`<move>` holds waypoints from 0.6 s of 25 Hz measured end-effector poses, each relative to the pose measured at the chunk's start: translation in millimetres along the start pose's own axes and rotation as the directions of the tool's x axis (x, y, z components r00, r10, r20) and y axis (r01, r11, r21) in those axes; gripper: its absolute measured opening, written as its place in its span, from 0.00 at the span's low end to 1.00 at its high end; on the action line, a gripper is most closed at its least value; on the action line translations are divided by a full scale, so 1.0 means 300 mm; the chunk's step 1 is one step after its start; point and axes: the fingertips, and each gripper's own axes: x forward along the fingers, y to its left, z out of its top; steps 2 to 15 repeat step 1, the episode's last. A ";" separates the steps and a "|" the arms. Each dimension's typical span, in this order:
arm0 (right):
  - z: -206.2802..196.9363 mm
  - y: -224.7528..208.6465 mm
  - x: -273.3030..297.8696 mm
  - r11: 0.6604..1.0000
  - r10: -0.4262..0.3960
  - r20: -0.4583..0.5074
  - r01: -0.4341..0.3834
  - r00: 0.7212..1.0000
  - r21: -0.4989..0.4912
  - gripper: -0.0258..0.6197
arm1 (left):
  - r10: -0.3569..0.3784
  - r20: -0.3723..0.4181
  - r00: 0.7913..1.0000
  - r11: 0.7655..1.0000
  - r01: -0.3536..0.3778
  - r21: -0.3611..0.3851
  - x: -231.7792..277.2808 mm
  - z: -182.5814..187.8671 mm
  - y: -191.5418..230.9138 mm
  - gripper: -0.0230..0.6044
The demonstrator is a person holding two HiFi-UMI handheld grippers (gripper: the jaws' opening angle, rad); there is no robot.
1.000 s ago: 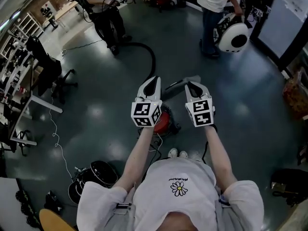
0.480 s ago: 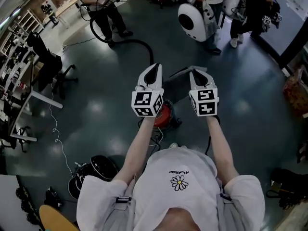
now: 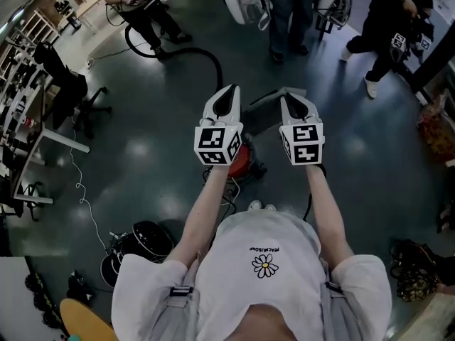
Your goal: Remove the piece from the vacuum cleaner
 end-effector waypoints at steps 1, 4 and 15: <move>-0.002 0.004 -0.011 1.000 -0.001 0.002 0.001 1.000 -0.002 0.12 | 0.000 0.001 1.000 1.000 0.000 0.000 -0.009 0.001 -0.005 0.04; -0.002 0.004 -0.011 1.000 -0.001 0.002 0.001 1.000 -0.002 0.12 | 0.000 0.001 1.000 1.000 0.000 0.000 -0.009 0.001 -0.005 0.04; -0.002 0.004 -0.011 1.000 -0.001 0.002 0.001 1.000 -0.002 0.12 | 0.000 0.001 1.000 1.000 0.000 0.000 -0.009 0.001 -0.005 0.04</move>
